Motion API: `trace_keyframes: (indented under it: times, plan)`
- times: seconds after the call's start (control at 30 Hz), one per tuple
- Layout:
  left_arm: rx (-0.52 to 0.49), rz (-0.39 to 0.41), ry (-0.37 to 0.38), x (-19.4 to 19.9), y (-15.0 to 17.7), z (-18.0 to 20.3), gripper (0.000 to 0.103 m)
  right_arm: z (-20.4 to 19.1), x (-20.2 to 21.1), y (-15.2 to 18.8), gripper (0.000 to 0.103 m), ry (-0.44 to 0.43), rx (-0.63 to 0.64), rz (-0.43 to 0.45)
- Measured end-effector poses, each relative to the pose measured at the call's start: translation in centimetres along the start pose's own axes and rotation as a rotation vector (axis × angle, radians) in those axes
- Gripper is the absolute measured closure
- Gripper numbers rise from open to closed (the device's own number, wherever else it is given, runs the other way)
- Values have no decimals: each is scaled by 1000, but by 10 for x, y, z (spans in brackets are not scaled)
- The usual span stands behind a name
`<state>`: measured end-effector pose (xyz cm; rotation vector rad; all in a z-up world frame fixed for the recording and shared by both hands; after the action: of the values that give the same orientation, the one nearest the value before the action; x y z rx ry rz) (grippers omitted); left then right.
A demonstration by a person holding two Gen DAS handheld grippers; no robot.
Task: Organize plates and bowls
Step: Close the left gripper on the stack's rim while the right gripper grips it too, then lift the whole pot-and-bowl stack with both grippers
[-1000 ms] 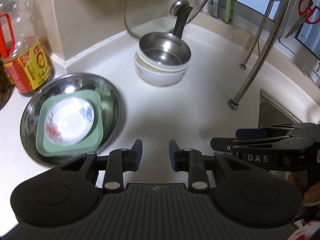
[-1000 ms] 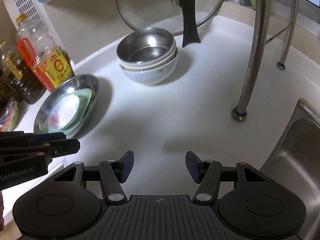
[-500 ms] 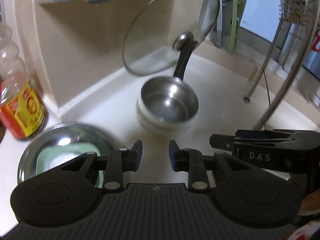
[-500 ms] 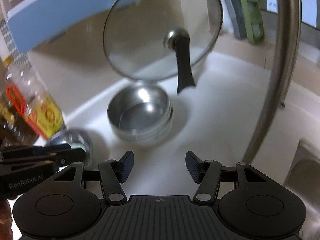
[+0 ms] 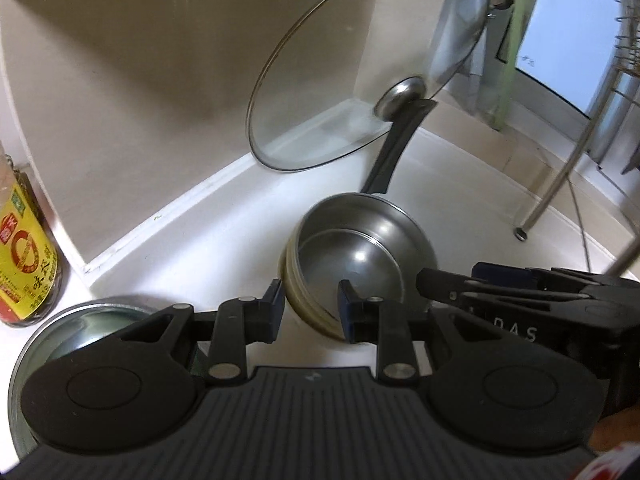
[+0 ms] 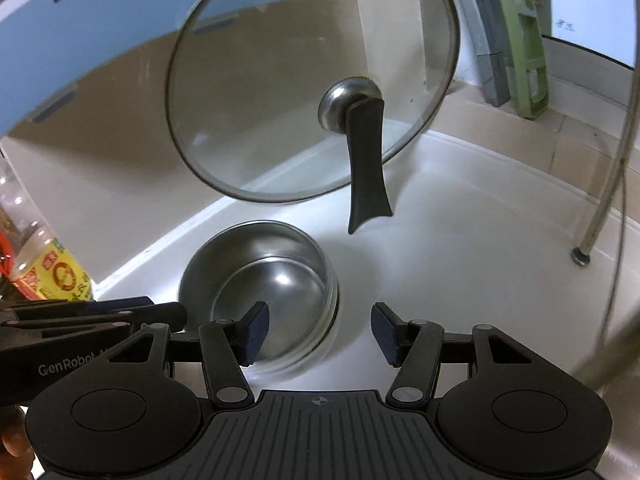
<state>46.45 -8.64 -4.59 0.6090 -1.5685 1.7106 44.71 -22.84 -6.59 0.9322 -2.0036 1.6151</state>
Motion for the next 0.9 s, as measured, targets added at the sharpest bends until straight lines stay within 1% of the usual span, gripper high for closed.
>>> trace_keyframes:
  times: [0.17, 0.37, 0.5, 0.63, 0.7, 0.8, 0.9]
  plan:
    - [4, -23, -18, -21, -10, -3, 77, 1, -19, -7, 45, 1, 8, -18]
    - [20, -61, -32, -40, -12, -7, 78, 2, -39, -9, 46, 6, 17, -40]
    - [29, -80, -31, -48, -10, -10, 78, 3, -48, -7, 59, 12, 19, -52]
    - [33, -88, -28, -51, -9, -9, 78, 6, -53, -7, 67, 21, 14, -62]
    - [33, -90, -29, -53, -9, -9, 79, 7, -55, -7, 74, 23, 12, -66]
    - [31, -89, -32, -53, -10, -8, 79, 8, -57, -7, 82, 24, 9, -77]
    - [27, -86, -34, -52, -9, -8, 79, 6, -58, -7, 84, 30, 21, -81]
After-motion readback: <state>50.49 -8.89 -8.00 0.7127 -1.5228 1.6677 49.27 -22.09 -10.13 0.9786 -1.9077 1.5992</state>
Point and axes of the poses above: each gripper's, at about its wrist camera, not at the fingertips, and x roughly against the way its jaws point, z to its right, y to its underside, the point moved 7 cm from there along -x, roughly the way its jaws point, and after that the axes turned 5 degrees about -z, right-handed, at the moved point
